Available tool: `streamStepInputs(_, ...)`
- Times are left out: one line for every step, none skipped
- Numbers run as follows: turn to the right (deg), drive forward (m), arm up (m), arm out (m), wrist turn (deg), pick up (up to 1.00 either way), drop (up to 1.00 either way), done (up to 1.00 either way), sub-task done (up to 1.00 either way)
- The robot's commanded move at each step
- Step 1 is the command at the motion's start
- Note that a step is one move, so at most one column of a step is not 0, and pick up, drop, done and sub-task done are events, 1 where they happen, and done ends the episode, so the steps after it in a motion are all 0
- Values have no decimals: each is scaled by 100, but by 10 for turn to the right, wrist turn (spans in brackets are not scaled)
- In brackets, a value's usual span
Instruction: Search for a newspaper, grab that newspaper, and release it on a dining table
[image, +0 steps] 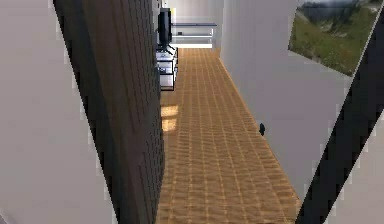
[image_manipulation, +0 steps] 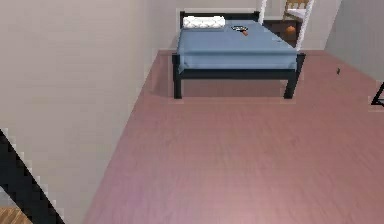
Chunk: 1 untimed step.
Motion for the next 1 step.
streamStepInputs(30, 0, 0, 0, 0, 0, 0, 0, 0)
